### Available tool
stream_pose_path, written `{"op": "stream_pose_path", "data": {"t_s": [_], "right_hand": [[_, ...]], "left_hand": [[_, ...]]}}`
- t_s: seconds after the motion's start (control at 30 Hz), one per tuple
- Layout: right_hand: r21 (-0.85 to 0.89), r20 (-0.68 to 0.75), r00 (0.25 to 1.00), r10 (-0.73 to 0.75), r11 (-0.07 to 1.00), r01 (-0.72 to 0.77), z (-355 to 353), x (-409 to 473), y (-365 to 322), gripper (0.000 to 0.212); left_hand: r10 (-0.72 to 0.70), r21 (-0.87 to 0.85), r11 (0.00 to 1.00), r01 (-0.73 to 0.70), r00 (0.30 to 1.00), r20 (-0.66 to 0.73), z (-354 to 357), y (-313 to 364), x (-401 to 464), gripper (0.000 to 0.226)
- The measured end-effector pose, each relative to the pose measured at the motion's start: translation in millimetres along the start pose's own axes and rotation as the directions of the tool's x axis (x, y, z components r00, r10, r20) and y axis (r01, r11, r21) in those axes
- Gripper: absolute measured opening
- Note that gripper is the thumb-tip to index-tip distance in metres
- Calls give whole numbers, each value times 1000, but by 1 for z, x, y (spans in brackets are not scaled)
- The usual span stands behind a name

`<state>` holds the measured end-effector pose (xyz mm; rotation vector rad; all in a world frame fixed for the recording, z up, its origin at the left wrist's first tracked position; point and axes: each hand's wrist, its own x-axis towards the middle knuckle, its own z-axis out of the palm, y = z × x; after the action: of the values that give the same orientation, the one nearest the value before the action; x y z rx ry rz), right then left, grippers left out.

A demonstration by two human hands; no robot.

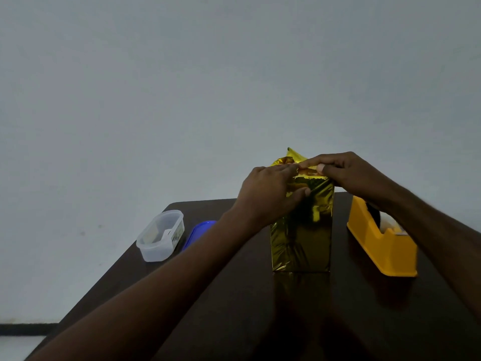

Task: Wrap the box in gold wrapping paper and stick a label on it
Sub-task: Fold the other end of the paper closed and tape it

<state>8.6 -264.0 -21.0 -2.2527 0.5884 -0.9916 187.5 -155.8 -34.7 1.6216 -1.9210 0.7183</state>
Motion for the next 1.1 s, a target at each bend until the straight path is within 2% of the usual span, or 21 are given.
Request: {"op": "stream_pose_path", "data": {"t_s": [0.1, 0.23, 0.27, 0.3, 0.37, 0.43, 0.5, 0.6, 0.67, 0.77, 0.83, 0.9, 0.93, 0.97, 1.0, 1.03, 1.07, 1.1], "right_hand": [[77, -63, 997, 46, 996, -41, 3, -4, -1, 33], [276, -254, 931, 263, 942, -191, -4, -21, -2, 29], [232, -314, 903, 293, 946, -226, -8, -26, 1, 28], [109, -380, 879, 289, 957, -267, -12, -32, 7, 27], [-252, -447, 862, 239, 891, -378, -19, -42, 19, 24], [-479, -447, 848, 285, 724, -496, -24, -52, 26, 20], [-553, -457, 806, 376, 590, -588, -27, -62, 29, 25], [-566, -443, 766, 466, 517, -642, -30, -71, 32, 26], [-537, -398, 747, 533, 524, -661, -33, -76, 34, 27], [-392, -401, 702, 589, 582, -713, -39, -81, 40, 23], [-235, -408, 687, 601, 658, -715, -40, -83, 40, 20], [-87, -360, 668, 651, 690, -719, -41, -85, 40, 15], [-29, -344, 654, 673, 689, -724, -42, -85, 42, 24], [-99, -327, 623, 711, 630, -770, -43, -85, 38, 37], [-402, -295, 683, 669, 561, -723, -38, -90, 38, 45], [-533, -267, 708, 654, 511, -674, -40, -90, 36, 50], [-553, -230, 717, 658, 517, -653, -40, -89, 36, 50], [-483, -234, 725, 648, 570, -665, -41, -89, 40, 47]], "left_hand": [[-9, -5, 1000, 9, 1000, -22, 4, 3, 0, 58], [-46, -11, 999, 46, 998, -39, 8, 2, -2, 59], [-56, -21, 998, 55, 997, -50, 8, 3, -3, 59], [-58, -28, 998, 57, 997, -58, 9, 3, -4, 58], [-59, -22, 998, 58, 996, -62, 9, 5, -4, 59], [-64, -20, 998, 63, 997, -53, 10, 5, -5, 61], [-67, -32, 997, 66, 997, -44, 11, 5, -4, 61], [-92, -52, 995, 89, 995, -47, 12, 5, -4, 61], [-108, -61, 993, 106, 993, -44, 12, 6, -5, 61], [-110, -64, 992, 108, 993, -34, 12, 6, -4, 61], [-116, -71, 991, 114, 993, -32, 12, 6, -3, 61], [-120, -76, 990, 117, 992, -37, 13, 6, -3, 60], [-121, -75, 990, 118, 992, -38, 13, 6, -3, 60], [-122, -76, 990, 118, 992, -38, 13, 7, -3, 60], [-124, -77, 990, 121, 992, -39, 13, 7, -3, 60], [-126, -80, 989, 122, 991, -39, 13, 7, -3, 60], [-127, -81, 989, 124, 991, -40, 13, 8, -4, 59], [-129, -82, 989, 125, 991, -41, 12, 8, -4, 59]]}}
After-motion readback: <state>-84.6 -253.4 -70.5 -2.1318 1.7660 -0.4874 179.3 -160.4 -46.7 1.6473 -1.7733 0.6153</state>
